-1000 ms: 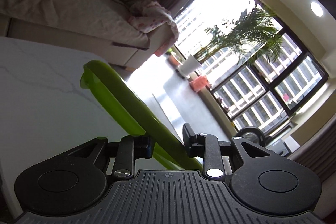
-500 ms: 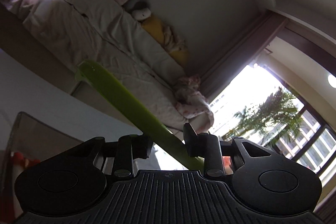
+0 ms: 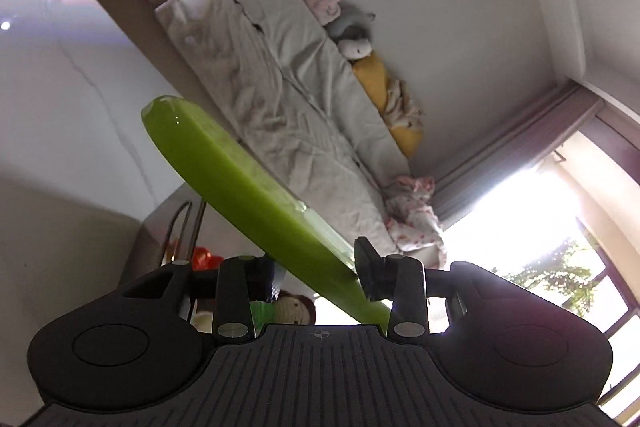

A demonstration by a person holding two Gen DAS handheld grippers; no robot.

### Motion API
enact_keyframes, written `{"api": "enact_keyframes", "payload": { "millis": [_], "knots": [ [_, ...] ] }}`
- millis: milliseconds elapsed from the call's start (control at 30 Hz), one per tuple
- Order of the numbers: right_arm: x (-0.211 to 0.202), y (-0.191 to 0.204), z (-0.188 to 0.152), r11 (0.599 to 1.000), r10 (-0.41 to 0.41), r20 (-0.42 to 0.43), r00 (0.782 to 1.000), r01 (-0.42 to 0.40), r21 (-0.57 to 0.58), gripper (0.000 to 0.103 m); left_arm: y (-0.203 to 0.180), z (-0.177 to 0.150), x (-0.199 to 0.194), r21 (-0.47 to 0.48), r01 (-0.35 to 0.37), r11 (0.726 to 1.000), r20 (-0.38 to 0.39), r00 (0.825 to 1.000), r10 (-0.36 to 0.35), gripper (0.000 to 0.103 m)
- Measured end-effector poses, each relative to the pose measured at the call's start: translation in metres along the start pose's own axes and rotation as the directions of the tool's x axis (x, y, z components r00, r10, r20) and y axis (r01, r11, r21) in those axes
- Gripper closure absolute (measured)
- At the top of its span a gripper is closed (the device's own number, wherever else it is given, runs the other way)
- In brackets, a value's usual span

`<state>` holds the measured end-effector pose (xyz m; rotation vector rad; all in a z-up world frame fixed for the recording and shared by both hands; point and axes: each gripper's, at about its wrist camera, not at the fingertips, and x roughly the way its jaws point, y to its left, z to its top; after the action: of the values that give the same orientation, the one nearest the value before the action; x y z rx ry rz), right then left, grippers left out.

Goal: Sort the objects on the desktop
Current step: 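Lift the lid with both tools and carry it over the bin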

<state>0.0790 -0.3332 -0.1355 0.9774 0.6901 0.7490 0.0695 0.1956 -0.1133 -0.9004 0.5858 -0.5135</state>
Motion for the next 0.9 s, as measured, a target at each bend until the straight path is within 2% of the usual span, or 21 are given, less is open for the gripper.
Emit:
{"api": "enact_keyframes", "payload": {
  "millis": [167, 233, 300, 367, 433, 500, 533, 633, 700, 833, 900],
  "knots": [
    [-0.005, -0.013, -0.003, 0.998, -0.024, -0.034, 0.999, 0.026, 0.048, 0.067, 0.019, -0.011, -0.019, -0.037, -0.033, 0.999, -0.058, 0.998, 0.03, 0.04],
    [-0.004, -0.021, -0.004, 0.996, -0.038, -0.05, 0.998, 0.042, 0.079, 0.067, 0.027, -0.013, -0.027, -0.029, -0.063, 0.998, -0.065, 0.996, 0.061, 0.038],
    [-0.002, -0.033, -0.005, 0.99, -0.059, -0.066, 0.996, 0.067, 0.125, 0.066, 0.035, -0.012, -0.039, -0.046, -0.066, 0.997, -0.064, 0.996, 0.063, 0.037],
    [-0.003, -0.041, -0.008, 0.985, -0.074, -0.068, 0.995, 0.084, 0.154, 0.066, 0.033, -0.007, -0.056, 0.007, -0.138, 0.99, -0.02, 0.99, 0.138, 0.023],
    [-0.004, -0.045, -0.01, 0.981, -0.097, -0.073, 0.993, 0.107, 0.163, 0.065, 0.029, 0.007, -0.068, 0.061, -0.221, 0.973, 0.044, 0.975, 0.219, 0.01],
    [-0.005, -0.048, -0.011, 0.978, -0.1, -0.074, 0.992, 0.112, 0.174, 0.064, 0.03, 0.029, -0.071, 0.069, -0.273, 0.96, 0.085, 0.96, 0.267, 0.01],
    [-0.006, -0.048, -0.012, 0.978, -0.102, -0.074, 0.992, 0.113, 0.173, 0.064, 0.031, 0.041, -0.069, 0.06, -0.268, 0.961, 0.087, 0.961, 0.263, 0.01],
    [-0.005, -0.046, -0.012, 0.977, -0.124, -0.074, 0.99, 0.134, 0.165, 0.063, 0.043, 0.073, -0.042, -0.011, -0.21, 0.978, 0.022, 0.977, 0.21, 0.01],
    [-0.004, -0.045, -0.013, 0.975, -0.138, -0.077, 0.987, 0.149, 0.165, 0.062, 0.056, 0.088, -0.017, -0.061, -0.196, 0.979, -0.04, 0.98, 0.194, 0.01],
    [-0.003, -0.037, -0.009, 0.968, -0.169, -0.092, 0.981, 0.183, 0.172, 0.059, 0.084, 0.103, 0.025, -0.149, -0.224, 0.963, -0.142, 0.969, 0.204, 0.01],
    [-0.006, -0.032, -0.009, 0.966, -0.184, -0.105, 0.977, 0.2, 0.161, 0.057, 0.092, 0.104, 0.042, -0.158, -0.25, 0.955, -0.183, 0.958, 0.221, 0.01]
  ]
}}
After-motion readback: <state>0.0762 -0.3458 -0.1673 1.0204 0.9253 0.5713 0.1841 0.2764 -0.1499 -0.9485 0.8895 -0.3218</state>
